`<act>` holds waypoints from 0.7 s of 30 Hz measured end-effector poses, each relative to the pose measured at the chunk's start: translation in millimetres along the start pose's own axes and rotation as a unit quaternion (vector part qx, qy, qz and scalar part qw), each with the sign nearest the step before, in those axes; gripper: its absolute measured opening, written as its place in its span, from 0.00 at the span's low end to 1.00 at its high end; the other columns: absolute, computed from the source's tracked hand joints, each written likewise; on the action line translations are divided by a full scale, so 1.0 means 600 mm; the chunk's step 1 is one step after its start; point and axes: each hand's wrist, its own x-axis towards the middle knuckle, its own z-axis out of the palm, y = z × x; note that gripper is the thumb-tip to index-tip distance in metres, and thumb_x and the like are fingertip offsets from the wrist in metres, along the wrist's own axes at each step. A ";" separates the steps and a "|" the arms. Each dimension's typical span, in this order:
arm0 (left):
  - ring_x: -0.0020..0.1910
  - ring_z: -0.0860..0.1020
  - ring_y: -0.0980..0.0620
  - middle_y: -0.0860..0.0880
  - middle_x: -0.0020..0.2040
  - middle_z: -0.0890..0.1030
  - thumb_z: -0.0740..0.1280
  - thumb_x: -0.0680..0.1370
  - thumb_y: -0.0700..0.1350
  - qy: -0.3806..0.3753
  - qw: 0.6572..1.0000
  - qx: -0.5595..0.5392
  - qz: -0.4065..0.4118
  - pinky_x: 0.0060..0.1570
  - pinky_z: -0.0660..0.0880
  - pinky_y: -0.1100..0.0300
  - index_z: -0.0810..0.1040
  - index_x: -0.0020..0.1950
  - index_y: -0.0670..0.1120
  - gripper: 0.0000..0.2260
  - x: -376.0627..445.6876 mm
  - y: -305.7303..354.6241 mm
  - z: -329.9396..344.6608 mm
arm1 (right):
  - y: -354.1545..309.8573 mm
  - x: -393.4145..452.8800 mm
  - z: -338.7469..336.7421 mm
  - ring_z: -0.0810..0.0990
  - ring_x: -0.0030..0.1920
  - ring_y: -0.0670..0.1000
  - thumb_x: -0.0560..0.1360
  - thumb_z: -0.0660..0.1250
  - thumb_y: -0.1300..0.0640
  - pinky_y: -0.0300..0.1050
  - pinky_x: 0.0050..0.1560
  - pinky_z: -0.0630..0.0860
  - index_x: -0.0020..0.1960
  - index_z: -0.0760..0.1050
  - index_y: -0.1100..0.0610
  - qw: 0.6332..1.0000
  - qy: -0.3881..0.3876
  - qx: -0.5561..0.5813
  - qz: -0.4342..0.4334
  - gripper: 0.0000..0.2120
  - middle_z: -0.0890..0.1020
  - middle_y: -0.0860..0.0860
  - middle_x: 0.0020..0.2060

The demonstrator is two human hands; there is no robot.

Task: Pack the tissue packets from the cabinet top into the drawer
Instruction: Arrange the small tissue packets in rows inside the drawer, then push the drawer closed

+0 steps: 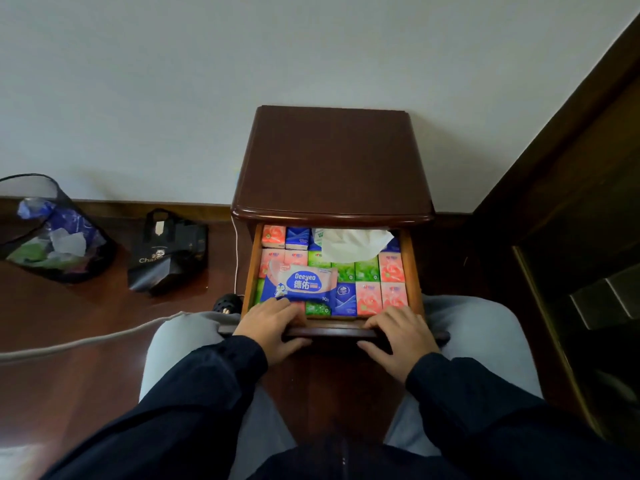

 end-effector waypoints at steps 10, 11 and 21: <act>0.44 0.78 0.44 0.49 0.45 0.80 0.75 0.72 0.58 0.071 0.996 0.043 -0.028 0.41 0.77 0.49 0.82 0.49 0.48 0.15 0.003 -0.003 0.014 | 0.005 0.014 0.019 0.76 0.48 0.51 0.73 0.73 0.42 0.48 0.44 0.72 0.52 0.80 0.46 0.996 0.087 -0.017 0.017 0.11 0.79 0.43 0.46; 0.44 0.78 0.45 0.50 0.45 0.80 0.76 0.72 0.57 0.081 0.995 0.042 -0.038 0.41 0.76 0.50 0.82 0.49 0.49 0.14 0.008 -0.003 0.015 | 0.004 0.021 0.019 0.76 0.49 0.51 0.74 0.73 0.42 0.48 0.45 0.72 0.52 0.79 0.46 0.996 0.089 -0.016 0.025 0.11 0.79 0.43 0.46; 0.47 0.72 0.49 0.54 0.47 0.76 0.71 0.73 0.56 0.204 0.969 0.108 -0.088 0.48 0.68 0.52 0.75 0.47 0.54 0.10 0.074 -0.010 0.031 | -0.004 0.093 0.003 0.73 0.47 0.50 0.72 0.74 0.46 0.50 0.51 0.69 0.45 0.73 0.42 0.985 0.101 -0.044 0.136 0.10 0.75 0.42 0.44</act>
